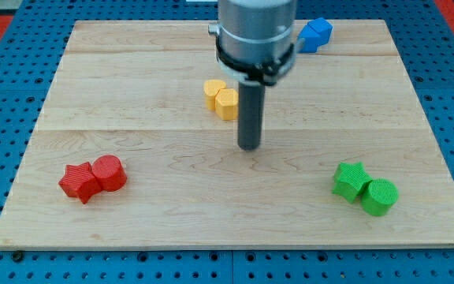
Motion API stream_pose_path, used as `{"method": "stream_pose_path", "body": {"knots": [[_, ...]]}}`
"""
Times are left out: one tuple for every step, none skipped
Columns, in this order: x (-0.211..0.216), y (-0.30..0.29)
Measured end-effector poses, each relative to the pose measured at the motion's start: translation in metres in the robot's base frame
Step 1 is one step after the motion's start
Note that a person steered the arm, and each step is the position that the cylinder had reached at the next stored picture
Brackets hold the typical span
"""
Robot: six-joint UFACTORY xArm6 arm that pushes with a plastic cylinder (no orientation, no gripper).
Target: Separate the blue cube from blue triangle
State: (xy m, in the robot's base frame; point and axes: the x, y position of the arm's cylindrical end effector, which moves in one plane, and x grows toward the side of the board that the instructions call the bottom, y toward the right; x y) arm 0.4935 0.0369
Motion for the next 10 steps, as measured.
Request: {"method": "stream_pose_path", "body": {"knots": [[0.065, 0.051], [0.091, 0.068], [0.119, 0.159], [0.101, 0.277], [0.073, 0.308], [0.033, 0.307], [-0.046, 0.297], [-0.108, 0.291], [-0.111, 0.301], [-0.113, 0.301]]}}
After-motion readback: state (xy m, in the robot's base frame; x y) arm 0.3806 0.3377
